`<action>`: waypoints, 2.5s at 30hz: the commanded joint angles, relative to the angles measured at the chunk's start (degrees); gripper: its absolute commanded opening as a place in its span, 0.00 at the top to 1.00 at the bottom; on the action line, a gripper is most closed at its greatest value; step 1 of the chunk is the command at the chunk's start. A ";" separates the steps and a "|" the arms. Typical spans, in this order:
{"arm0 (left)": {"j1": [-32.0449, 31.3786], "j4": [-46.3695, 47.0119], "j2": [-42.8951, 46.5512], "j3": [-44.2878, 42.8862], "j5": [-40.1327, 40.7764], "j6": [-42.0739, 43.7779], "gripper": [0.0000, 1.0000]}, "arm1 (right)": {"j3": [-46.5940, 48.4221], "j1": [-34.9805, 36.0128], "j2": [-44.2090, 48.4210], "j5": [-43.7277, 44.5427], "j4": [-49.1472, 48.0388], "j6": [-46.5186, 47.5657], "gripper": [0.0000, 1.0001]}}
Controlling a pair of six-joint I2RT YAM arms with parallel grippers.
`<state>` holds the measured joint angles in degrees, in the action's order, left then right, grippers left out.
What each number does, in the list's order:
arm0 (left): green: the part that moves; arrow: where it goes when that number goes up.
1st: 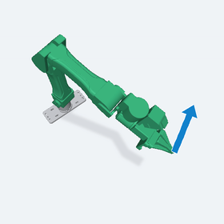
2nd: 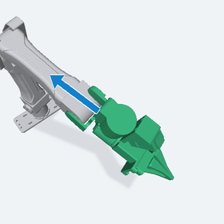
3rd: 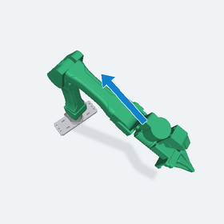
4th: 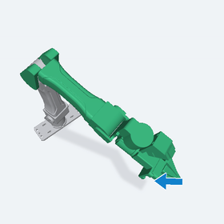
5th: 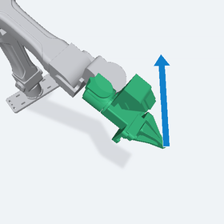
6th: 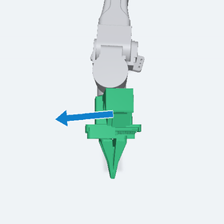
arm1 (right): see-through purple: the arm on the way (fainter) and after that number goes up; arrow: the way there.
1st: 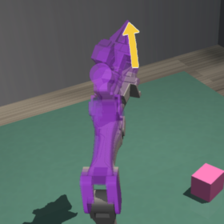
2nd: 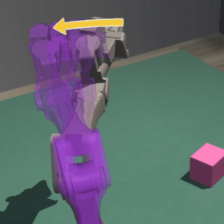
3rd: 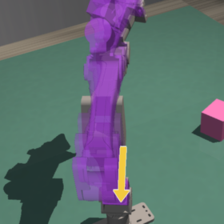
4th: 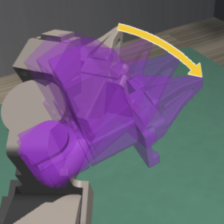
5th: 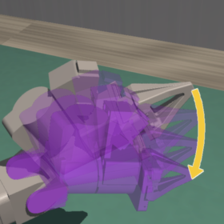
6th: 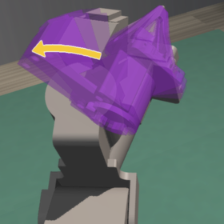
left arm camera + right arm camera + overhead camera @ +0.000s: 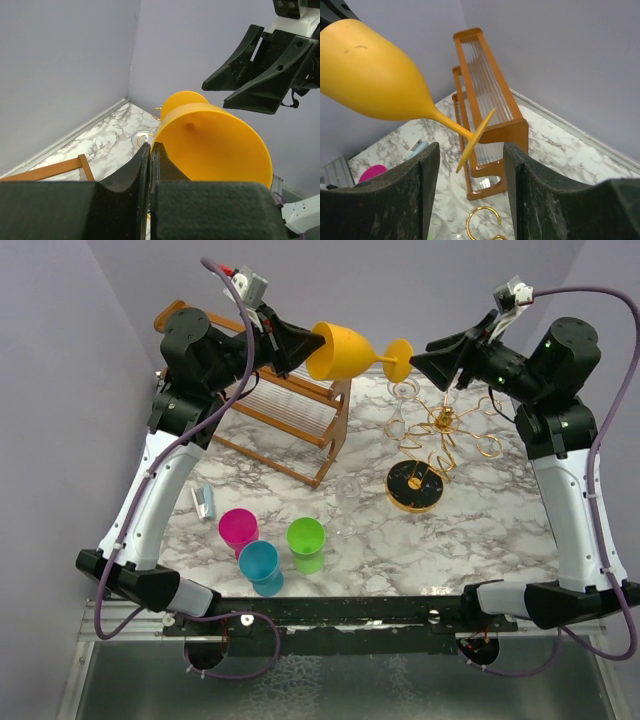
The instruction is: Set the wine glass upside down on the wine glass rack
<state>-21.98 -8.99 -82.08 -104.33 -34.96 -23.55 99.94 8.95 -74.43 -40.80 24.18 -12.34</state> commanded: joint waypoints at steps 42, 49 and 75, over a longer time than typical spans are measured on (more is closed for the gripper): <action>-4.48 -17.12 9.99 6.18 26.14 26.98 0.20 | -4.78 -5.87 1.06 22.96 -5.25 4.84 0.99; -4.51 -22.55 13.05 10.07 29.48 34.96 0.14 | 4.67 -5.80 -0.88 34.94 -1.77 24.90 0.99; -4.48 -24.07 14.28 13.71 32.33 40.59 0.11 | -19.97 -5.87 -2.50 48.84 -33.12 90.62 0.99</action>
<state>-26.63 -33.15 -69.38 -91.05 -3.55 16.32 81.95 3.16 -76.62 12.21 -4.75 67.55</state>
